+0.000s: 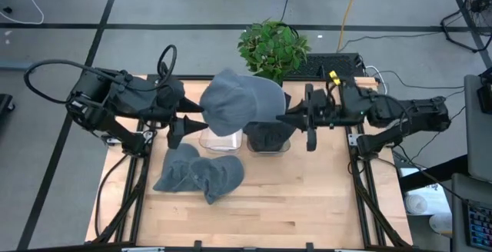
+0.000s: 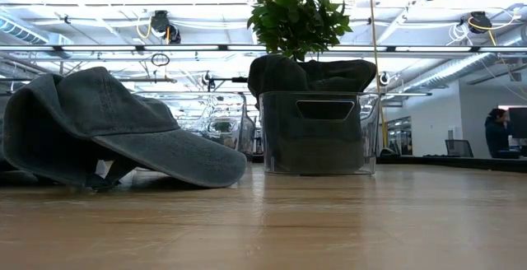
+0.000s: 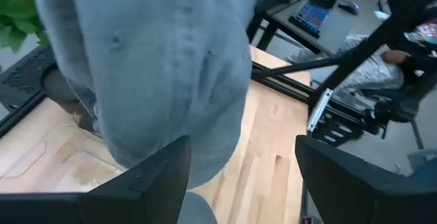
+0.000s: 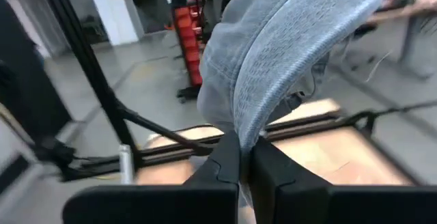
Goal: Pick & Place hat
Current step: Put the right blue cap into the left transparent bin
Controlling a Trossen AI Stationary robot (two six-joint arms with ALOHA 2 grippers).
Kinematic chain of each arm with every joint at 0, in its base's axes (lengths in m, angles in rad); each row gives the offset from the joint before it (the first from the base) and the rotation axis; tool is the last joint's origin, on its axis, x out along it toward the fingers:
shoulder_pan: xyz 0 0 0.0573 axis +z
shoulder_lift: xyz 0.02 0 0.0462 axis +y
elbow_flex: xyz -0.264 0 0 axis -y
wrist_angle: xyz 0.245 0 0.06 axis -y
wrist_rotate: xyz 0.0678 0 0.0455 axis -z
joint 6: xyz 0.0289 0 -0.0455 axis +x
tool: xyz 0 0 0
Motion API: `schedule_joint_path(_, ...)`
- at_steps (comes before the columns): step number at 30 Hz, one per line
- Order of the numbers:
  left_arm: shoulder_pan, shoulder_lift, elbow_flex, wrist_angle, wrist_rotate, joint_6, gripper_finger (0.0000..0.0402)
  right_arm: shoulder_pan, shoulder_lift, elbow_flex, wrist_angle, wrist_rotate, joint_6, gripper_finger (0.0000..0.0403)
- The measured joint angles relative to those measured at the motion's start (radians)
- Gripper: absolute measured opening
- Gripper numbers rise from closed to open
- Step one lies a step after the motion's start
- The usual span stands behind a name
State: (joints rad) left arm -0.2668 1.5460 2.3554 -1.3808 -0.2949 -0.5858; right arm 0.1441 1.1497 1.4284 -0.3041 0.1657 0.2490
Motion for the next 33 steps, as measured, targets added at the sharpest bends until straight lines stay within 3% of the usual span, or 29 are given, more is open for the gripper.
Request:
schedule_joint_path(4, 0.0, 0.0, 0.0, 0.003, -0.02, -0.001, 0.0269, 0.082, 0.012, -0.005, 0.039, 0.123, -0.14, 0.0)
schedule_joint_path(11, 0.0, -0.008, 0.0, 0.072, -0.056, 0.048, 0.0269, 0.213, -0.002, -0.113, 0.298, 0.279, -0.283, 0.0)
schedule_joint_path(23, -0.003, -0.05, 0.001, 0.143, -0.072, 0.21, 0.0269, 0.331, -0.007, -0.156, 0.511, 0.306, -0.373, 0.0)
schedule_joint_path(33, -0.003, -0.047, 0.0, 0.258, 0.166, 0.296, 0.0269, 0.324, 0.005, -0.156, 0.517, 0.308, -0.402, 0.0)
